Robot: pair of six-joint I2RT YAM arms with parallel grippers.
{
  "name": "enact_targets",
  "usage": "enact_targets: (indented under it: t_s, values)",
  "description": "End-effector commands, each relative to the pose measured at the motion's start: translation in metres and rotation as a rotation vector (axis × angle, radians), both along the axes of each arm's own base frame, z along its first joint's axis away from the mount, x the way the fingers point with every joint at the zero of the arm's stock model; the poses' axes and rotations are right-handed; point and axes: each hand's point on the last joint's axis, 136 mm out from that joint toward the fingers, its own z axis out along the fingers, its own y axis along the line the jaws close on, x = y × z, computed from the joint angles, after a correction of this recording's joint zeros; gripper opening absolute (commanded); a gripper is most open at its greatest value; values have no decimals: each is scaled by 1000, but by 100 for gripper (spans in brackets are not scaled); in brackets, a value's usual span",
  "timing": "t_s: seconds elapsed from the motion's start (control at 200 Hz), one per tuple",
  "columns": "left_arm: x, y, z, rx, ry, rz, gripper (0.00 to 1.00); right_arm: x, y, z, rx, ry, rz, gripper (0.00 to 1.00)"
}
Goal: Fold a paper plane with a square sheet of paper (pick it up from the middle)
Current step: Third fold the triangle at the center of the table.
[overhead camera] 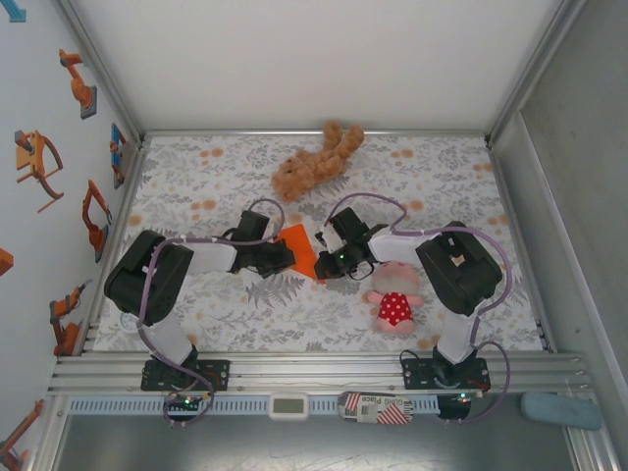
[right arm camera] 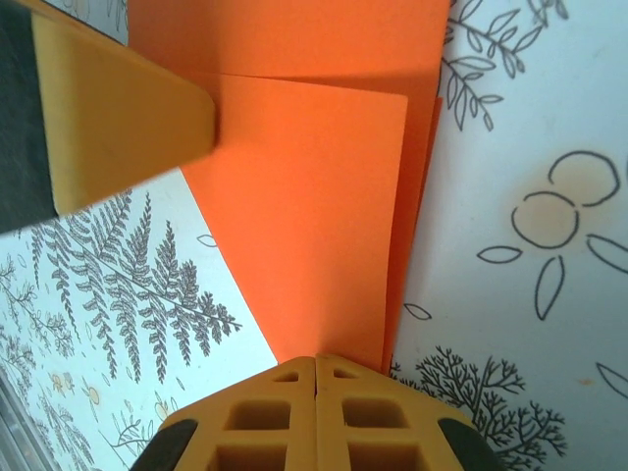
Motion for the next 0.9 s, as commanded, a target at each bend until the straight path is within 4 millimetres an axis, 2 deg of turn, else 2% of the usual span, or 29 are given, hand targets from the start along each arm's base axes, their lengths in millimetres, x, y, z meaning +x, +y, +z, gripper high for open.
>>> enact_targets:
  t_s: [0.0,0.24,0.371,0.461,0.551,0.706,0.801,0.891]
  values:
    - [-6,53,-31,197,38,67,8,-33,-66,-64,-344,138,-65,0]
    - [-3,77,-34,211,38,118,9,-31,-62,-60,-331,133,-66,0]
    - [4,82,-26,204,22,136,9,-26,-57,-53,-298,118,-77,0]
    - [9,80,-14,188,-1,142,9,-22,-46,-44,-239,105,-83,0]
    - [16,76,8,155,-43,155,10,-12,-30,-28,-154,82,-99,0]
    - [25,70,50,91,-135,196,13,13,-1,18,26,-10,-146,0]
    - [24,66,64,79,-164,210,17,29,9,46,109,-77,-191,0]
    - [20,62,68,69,-171,222,22,38,12,64,166,-129,-234,0]
